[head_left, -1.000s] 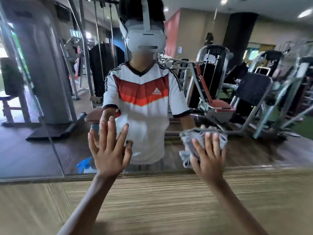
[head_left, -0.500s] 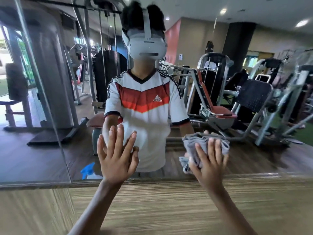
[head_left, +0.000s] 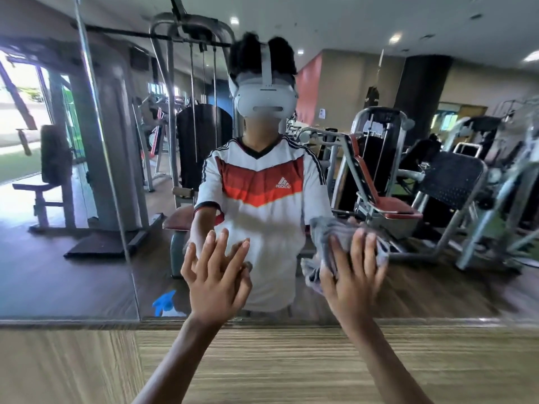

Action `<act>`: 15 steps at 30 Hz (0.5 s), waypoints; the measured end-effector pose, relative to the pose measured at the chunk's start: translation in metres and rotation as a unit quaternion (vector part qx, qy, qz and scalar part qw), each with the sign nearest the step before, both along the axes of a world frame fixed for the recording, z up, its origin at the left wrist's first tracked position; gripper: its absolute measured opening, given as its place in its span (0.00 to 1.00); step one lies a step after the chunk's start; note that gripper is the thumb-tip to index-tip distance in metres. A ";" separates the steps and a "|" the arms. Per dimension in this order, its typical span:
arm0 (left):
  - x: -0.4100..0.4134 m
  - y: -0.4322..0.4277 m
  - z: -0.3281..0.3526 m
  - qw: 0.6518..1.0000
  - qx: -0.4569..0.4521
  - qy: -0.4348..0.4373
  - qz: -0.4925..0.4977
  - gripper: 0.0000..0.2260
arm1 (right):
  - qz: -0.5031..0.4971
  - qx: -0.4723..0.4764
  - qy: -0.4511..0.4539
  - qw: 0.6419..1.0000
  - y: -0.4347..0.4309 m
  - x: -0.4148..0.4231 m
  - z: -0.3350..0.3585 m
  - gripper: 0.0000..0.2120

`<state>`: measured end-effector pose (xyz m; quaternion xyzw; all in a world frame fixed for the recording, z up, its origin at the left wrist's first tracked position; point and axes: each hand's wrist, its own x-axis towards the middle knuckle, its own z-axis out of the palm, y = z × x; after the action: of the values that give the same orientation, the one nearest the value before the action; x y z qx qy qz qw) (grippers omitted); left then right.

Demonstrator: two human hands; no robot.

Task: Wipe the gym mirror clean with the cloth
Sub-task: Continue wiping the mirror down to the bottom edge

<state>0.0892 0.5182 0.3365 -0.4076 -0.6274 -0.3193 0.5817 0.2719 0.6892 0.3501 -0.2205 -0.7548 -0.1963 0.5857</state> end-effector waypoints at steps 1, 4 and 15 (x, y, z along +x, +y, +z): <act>0.004 0.002 0.006 1.000 0.012 -0.015 0.000 0.20 | 0.000 -0.048 0.059 0.997 -0.005 -0.009 0.028 0.26; 0.009 0.008 0.039 0.999 0.030 -0.035 0.004 0.19 | 0.031 -0.099 0.137 0.985 -0.033 -0.046 0.082 0.27; -0.007 0.003 0.085 0.998 0.051 0.007 0.045 0.22 | -0.006 -0.051 0.095 0.994 0.006 -0.006 0.068 0.26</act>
<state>0.0821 0.5214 0.4215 -0.3511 -0.6238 -0.3218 0.6197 0.2661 0.6953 0.4183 -0.2723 -0.7036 -0.1388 0.6415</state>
